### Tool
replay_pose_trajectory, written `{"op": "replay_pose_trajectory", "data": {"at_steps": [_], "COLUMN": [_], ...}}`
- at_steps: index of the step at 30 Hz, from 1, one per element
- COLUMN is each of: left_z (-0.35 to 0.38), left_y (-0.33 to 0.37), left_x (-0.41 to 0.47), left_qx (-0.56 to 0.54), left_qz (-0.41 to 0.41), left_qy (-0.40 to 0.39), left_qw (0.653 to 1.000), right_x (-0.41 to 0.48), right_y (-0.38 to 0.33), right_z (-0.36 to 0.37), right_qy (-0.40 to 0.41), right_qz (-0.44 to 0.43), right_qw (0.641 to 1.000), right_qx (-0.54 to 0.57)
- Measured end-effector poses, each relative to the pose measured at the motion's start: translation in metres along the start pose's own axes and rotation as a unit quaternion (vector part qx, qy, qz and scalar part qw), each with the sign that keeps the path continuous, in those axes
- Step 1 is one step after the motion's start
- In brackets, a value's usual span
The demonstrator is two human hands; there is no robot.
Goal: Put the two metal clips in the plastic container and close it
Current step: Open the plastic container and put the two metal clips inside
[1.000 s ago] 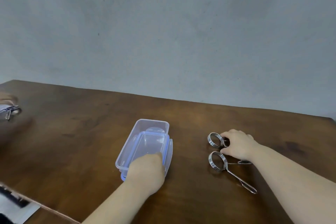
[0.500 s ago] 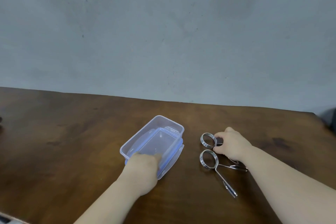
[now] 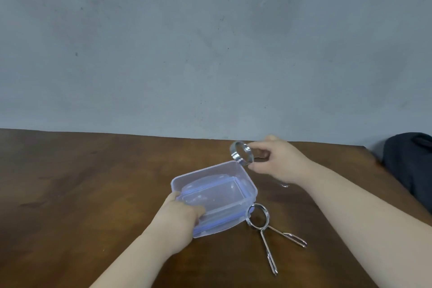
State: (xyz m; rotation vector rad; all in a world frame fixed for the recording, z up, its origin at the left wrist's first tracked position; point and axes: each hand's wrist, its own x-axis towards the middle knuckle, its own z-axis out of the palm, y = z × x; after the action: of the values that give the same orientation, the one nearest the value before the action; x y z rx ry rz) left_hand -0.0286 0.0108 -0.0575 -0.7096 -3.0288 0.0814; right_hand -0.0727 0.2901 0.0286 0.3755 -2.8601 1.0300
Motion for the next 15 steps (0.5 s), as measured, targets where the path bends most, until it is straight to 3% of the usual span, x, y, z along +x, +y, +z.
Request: {"op": "replay_pose_trajectory", "data": {"at_steps": [5, 8, 15], "left_z": [-0.004, -0.009, -0.001], "left_y": [0.004, 0.008, 0.012], "left_x": [0.002, 0.001, 0.009], "left_qx": [-0.027, -0.028, -0.064], "left_qz": [0.026, 0.039, -0.008], "left_qy": [0.01, 0.004, -0.038], "left_qw": [0.999, 0.999, 0.997], "right_x": [0.01, 0.016, 0.021], "right_y": [-0.04, -0.042, -0.025], "right_z": [0.039, 0.068, 0.116], "right_qy": [-0.104, -0.164, -0.197], "right_qz": [-0.063, -0.043, -0.044], "right_qw": [0.987, 0.974, 0.944], "right_qx": [-0.105, -0.148, -0.262]}}
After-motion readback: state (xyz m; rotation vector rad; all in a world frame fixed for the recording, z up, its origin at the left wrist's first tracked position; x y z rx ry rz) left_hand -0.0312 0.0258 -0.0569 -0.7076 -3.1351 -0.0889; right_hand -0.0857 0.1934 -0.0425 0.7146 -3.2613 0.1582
